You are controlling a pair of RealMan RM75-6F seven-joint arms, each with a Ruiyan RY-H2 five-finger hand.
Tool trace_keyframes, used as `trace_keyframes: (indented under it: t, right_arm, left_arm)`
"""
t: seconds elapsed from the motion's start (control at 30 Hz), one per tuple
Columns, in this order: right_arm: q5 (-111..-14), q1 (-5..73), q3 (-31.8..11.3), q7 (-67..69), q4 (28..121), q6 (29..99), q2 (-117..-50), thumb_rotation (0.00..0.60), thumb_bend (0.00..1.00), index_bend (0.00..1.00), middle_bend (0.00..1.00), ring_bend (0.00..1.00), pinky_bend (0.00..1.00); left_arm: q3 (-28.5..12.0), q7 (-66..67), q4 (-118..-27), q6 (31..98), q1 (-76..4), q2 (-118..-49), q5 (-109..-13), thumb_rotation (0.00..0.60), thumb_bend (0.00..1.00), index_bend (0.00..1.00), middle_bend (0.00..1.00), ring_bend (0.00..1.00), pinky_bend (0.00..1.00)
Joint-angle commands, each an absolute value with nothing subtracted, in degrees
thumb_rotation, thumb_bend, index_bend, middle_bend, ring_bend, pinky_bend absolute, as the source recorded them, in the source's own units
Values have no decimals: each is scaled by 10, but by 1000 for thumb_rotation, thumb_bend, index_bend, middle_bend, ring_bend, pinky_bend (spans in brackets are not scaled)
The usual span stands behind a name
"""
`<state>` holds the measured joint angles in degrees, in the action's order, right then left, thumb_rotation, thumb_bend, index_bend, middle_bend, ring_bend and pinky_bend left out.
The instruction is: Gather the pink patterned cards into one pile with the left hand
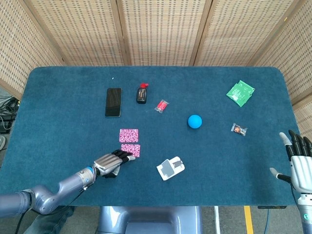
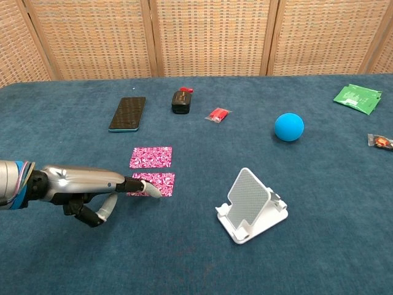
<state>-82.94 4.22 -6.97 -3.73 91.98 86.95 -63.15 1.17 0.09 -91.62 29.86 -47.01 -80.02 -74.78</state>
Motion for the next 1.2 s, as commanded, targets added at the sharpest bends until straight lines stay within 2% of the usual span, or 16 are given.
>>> trace_keyframes:
  t: [0.03, 0.17, 0.23, 0.37, 0.43, 0.63, 0.9, 1.2]
  right_arm:
    - [-829, 42, -70, -37, 921, 870, -631, 600, 0, 0, 0, 0, 0]
    - [-830, 41, -70, -37, 922, 872, -630, 600, 0, 0, 0, 0, 0]
    - [-831, 41, -69, -37, 923, 873, -630, 600, 0, 0, 0, 0, 0]
    - [-834, 41, -69, -38, 925, 875, -630, 600, 0, 0, 0, 0, 0]
    - [-836, 41, -68, -42, 925, 874, -631, 600, 0, 0, 0, 0, 0]
    - [-838, 43, -65, -45, 926, 870, -633, 600, 0, 0, 0, 0, 0]
    - [-834, 41, -67, -36, 923, 871, -630, 600, 0, 0, 0, 0, 0]
    - [-834, 41, -68, -32, 924, 872, -628, 600, 0, 0, 0, 0, 0]
  left_arm:
    - [23, -7, -934, 297, -469, -784, -764, 600, 1000, 0, 0, 0, 0]
    - [21, -18, -955, 333, -458, -765, -789, 600, 1000, 0, 0, 0, 0]
    - [8, -29, -951, 372, -449, -765, -803, 600, 1000, 0, 0, 0, 0]
    - [-19, -58, -931, 400, -450, -773, -804, 600, 1000, 0, 0, 0, 0]
    - [-40, -80, -911, 385, -463, -783, -781, 600, 1000, 0, 0, 0, 0]
    - [-64, -95, -850, 326, -502, -826, -723, 600, 1000, 0, 0, 0, 0]
    - [-55, -65, -793, 296, -521, -872, -668, 600, 1000, 0, 0, 0, 0]
    - [-40, -50, -791, 293, -517, -868, -651, 600, 1000, 0, 0, 0, 0]
